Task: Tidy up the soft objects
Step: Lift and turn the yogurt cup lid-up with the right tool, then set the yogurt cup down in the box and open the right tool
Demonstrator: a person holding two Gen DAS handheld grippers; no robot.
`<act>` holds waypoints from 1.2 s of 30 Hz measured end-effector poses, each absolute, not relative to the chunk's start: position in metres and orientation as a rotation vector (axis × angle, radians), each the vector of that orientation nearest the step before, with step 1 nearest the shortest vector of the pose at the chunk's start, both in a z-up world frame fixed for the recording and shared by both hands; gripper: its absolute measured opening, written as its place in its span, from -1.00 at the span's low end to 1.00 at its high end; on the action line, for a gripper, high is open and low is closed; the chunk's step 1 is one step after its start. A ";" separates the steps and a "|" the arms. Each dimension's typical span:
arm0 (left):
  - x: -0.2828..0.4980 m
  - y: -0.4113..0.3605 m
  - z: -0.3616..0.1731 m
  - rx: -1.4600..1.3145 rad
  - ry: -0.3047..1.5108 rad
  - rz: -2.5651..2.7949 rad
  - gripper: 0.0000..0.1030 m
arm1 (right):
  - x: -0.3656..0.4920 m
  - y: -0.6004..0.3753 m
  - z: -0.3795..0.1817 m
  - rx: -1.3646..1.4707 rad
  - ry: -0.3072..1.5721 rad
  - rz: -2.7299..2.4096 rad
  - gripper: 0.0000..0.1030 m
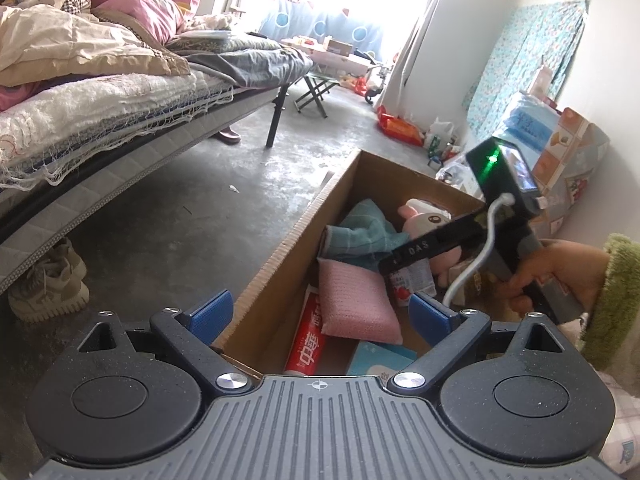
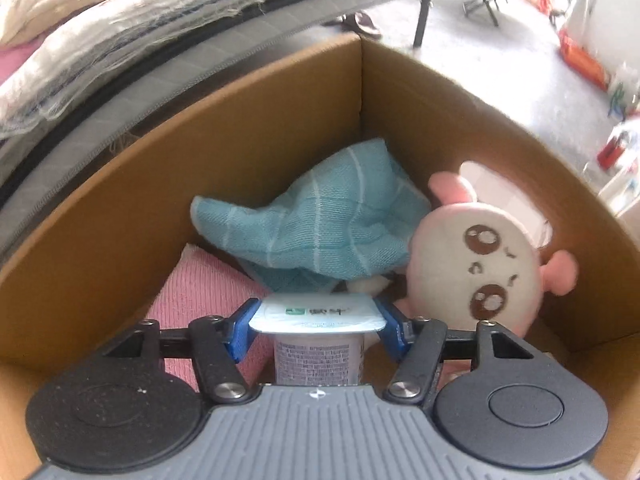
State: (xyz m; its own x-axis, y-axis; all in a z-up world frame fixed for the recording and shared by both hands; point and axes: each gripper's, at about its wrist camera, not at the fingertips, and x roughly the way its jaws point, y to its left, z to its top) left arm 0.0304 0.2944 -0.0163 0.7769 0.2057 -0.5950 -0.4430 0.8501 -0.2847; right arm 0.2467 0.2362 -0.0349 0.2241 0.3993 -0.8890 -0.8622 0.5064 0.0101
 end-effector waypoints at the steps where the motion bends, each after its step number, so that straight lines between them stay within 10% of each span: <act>1: 0.030 0.294 -0.016 -0.430 0.583 0.361 0.85 | 0.243 0.233 -0.032 -0.569 0.978 0.937 0.27; 36: 0.030 0.290 -0.015 -0.429 0.577 0.348 0.85 | 0.210 0.203 -0.010 -0.625 0.893 0.929 0.26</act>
State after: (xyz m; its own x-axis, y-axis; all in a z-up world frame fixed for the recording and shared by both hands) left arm 0.0301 0.2900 -0.0149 0.7848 0.1946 -0.5884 -0.4293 0.8555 -0.2897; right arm 0.2097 0.2026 -0.0103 0.3018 0.4082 -0.8616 -0.8771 0.4731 -0.0830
